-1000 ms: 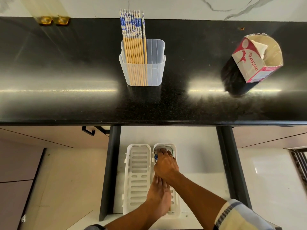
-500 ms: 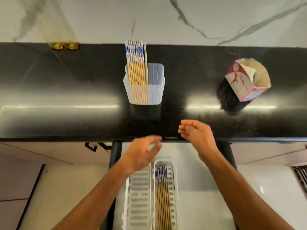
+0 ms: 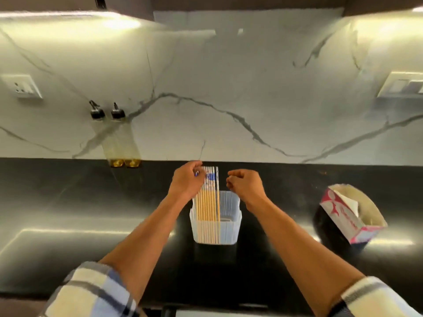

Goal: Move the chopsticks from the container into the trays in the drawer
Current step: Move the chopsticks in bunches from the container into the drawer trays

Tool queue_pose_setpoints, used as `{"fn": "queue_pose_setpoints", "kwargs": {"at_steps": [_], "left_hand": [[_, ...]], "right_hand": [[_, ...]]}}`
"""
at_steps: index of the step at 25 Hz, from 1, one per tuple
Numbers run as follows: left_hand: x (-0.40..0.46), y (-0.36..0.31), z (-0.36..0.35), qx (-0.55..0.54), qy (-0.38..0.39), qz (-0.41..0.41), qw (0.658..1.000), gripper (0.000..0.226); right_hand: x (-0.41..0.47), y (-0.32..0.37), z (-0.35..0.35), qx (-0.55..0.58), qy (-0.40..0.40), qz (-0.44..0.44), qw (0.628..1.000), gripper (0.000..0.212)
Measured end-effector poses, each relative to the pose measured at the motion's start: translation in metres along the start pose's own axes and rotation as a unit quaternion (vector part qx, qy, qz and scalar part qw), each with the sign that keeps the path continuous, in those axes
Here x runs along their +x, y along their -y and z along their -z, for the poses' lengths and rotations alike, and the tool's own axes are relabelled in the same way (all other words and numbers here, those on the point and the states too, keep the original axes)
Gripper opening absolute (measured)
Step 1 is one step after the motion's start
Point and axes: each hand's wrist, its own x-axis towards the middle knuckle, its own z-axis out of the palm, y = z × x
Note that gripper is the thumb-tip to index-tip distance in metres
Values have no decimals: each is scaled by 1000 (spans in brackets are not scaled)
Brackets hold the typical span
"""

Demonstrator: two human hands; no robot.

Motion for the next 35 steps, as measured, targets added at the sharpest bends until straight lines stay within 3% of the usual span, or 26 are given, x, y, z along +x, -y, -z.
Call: {"fn": "queue_pose_setpoints", "kwargs": {"at_steps": [4,10,15,21,25,29,32,35], "left_hand": [[34,14,-13,174,64,-50,981,56],[65,22,-24,305,90,-134,939,58],[67,33,-31,312,106,-141,934,57],[59,33,-32,304,68,-172,935,59],[48,21,-29,224,59,-177,956,59],[29,-5,-25,-8,32,-121,992,39],[13,-27,-21,-162,67,-49,983,37],[-6,-41,-19,-257,124,-30,958,34]], "right_hand": [[36,-5,-35,-97,5,-5,995,26],[67,-15,-56,-115,27,-2,993,35],[68,-21,-56,-93,20,15,995,31],[61,-4,-44,-43,9,25,999,26],[54,22,-32,7,2,46,999,27],[45,60,-17,50,-4,76,996,25],[29,94,1,101,9,93,991,15],[10,117,15,115,14,96,989,15]]}}
